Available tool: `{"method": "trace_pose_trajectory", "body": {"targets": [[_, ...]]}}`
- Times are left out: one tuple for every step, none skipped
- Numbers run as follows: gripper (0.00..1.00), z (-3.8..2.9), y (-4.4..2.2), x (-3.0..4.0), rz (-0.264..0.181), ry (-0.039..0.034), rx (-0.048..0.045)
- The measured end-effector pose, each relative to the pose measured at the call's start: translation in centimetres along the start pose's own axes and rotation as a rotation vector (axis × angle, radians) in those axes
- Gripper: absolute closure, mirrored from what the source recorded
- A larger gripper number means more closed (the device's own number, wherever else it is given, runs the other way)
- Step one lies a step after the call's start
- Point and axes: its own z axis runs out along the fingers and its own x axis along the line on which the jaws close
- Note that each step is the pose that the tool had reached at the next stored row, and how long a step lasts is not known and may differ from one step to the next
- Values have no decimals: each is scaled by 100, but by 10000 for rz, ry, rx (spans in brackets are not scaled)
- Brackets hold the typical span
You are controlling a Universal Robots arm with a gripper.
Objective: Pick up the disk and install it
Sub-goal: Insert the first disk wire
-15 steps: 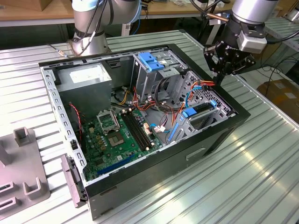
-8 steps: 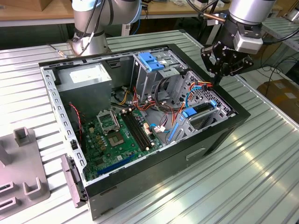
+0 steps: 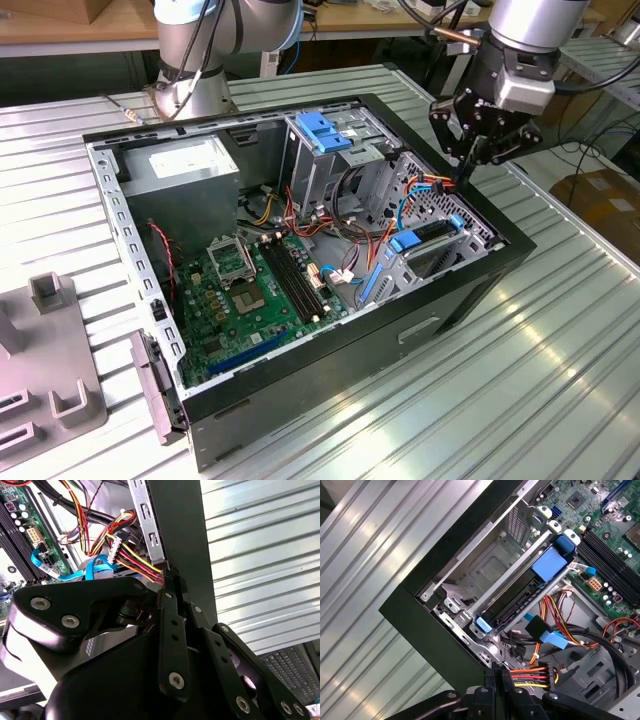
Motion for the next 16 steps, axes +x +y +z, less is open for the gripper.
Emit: {"method": "trace_pose_trajectory", "body": {"targets": [[84, 1, 0, 0, 159, 4, -17], [84, 1, 0, 0, 280, 8, -31], [84, 2, -1, 0, 423, 14, -48], [84, 3, 0, 0, 539, 23, -67], [84, 4, 0, 0, 651, 37, -88], [84, 6, 0, 0, 748, 51, -109], [84, 8, 0, -1, 850, 71, -135], [84, 9, 0, -1, 943, 93, -162], [84, 6, 16, -17, 990, 132, -201], [84, 3, 49, -47, 1008, 142, -211], [84, 1, 63, -60, 1028, 144, -214], [84, -1, 75, -71, 1046, 146, -218], [84, -2, 88, -83, 1074, 152, -226], [84, -2, 93, -88, 1103, 157, -231], [84, -2, 97, -91, 1251, 180, -267], [84, -3, 97, -91, 1397, 193, -292]]}}
